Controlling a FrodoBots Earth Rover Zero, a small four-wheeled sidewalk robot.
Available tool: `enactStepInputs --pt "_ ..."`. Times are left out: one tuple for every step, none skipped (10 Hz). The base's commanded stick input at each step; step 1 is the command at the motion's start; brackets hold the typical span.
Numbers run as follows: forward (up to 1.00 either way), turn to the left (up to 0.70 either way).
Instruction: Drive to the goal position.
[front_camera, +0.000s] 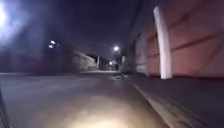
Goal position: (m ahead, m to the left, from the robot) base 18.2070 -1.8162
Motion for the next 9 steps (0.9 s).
enactStepInputs --pt "0.70 0.02" --pt "0.70 0.02" --pt "0.70 0.02" --pt "0.70 0.02" --pt "0.70 0.02" --pt "0.70 0.02" --pt "0.70 0.02" --pt "0.70 0.02" --pt "0.70 0.02"
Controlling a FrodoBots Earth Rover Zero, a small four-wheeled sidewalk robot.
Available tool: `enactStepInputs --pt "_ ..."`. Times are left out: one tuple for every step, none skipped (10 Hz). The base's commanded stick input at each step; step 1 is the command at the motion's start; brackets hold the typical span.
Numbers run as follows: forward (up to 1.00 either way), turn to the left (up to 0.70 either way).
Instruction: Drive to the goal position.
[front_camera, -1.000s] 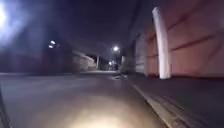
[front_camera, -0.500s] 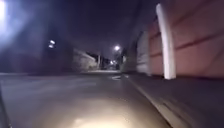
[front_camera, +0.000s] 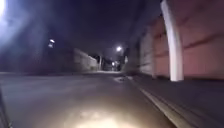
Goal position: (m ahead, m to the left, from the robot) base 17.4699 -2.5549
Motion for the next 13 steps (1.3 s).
enactStepInputs --pt "0.70 0.02" --pt "0.70 0.02" --pt "0.70 0.02" --pt "0.70 0.02" --pt "0.70 0.02" --pt "0.70 0.02" --pt "0.70 0.02" --pt "0.70 0.02" --pt "0.70 0.02" --pt "0.70 0.02" --pt "0.70 0.02" --pt "0.70 0.02" --pt "0.70 0.02"
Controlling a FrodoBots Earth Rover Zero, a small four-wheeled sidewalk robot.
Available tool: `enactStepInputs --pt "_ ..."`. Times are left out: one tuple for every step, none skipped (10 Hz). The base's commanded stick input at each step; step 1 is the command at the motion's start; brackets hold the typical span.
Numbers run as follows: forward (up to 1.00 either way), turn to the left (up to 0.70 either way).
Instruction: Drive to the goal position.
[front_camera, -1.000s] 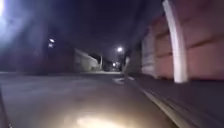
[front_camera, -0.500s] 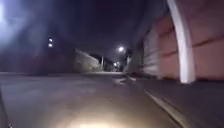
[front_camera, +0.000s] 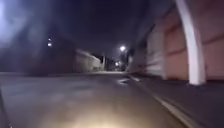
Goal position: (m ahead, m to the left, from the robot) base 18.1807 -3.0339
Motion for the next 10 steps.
enactStepInputs --pt "0.70 0.02" --pt "0.70 0.02" --pt "0.70 0.02" --pt "0.70 0.02" --pt "0.70 0.02" --pt "0.70 0.02" --pt "0.70 0.02" --pt "0.70 0.02" --pt "0.70 0.02" --pt "0.70 0.02"
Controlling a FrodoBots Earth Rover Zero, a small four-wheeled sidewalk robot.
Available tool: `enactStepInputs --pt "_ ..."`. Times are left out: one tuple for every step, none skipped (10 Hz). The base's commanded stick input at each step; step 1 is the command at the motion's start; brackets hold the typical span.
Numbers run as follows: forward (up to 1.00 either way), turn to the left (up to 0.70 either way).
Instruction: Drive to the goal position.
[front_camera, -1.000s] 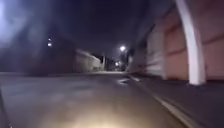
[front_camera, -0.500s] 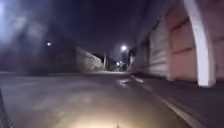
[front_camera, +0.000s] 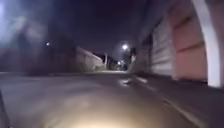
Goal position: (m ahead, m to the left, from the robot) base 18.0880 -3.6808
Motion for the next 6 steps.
enactStepInputs --pt "0.70 0.02" --pt "0.70 0.02" --pt "0.70 0.02" --pt "0.70 0.02" --pt "0.70 0.02" --pt "0.70 0.02"
